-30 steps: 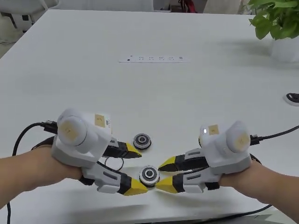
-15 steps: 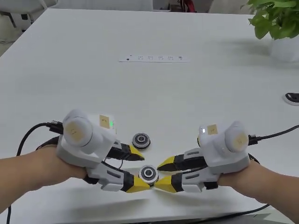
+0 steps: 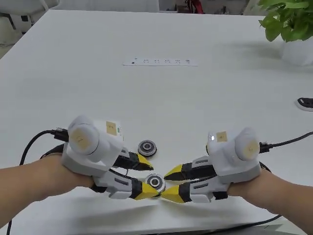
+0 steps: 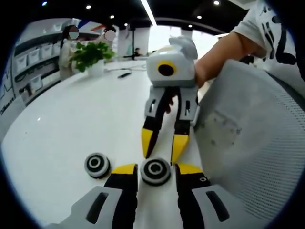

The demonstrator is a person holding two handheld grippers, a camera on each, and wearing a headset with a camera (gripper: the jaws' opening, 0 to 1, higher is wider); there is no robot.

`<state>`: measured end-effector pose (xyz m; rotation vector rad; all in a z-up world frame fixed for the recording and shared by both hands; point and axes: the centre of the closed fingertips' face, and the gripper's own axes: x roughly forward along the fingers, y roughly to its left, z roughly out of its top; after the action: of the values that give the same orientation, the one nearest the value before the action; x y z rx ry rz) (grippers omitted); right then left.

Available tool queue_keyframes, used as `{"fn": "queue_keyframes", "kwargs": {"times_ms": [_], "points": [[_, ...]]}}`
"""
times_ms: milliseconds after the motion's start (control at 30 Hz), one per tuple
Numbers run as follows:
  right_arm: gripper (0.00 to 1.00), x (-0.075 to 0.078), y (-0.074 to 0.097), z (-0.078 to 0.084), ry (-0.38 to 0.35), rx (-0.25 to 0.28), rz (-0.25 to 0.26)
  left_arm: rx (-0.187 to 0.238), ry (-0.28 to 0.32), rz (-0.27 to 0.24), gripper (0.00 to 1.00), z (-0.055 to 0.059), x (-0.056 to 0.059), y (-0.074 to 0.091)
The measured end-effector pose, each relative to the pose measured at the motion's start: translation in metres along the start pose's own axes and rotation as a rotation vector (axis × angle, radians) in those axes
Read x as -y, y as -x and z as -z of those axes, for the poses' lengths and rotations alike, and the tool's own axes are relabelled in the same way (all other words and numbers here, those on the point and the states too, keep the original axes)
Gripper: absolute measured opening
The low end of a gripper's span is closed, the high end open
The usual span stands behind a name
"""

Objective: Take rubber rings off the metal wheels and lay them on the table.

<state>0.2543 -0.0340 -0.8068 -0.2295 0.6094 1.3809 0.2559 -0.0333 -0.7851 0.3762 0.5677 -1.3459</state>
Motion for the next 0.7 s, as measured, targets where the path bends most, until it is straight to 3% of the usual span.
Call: {"fn": "queue_keyframes", "kwargs": {"times_ms": [700], "points": [[0.22,-0.0004,0.0007,0.0017,-0.002,-0.004,0.002,-0.035,-0.045,0.000,0.18,0.0065,0.0015,-0.0050]]}}
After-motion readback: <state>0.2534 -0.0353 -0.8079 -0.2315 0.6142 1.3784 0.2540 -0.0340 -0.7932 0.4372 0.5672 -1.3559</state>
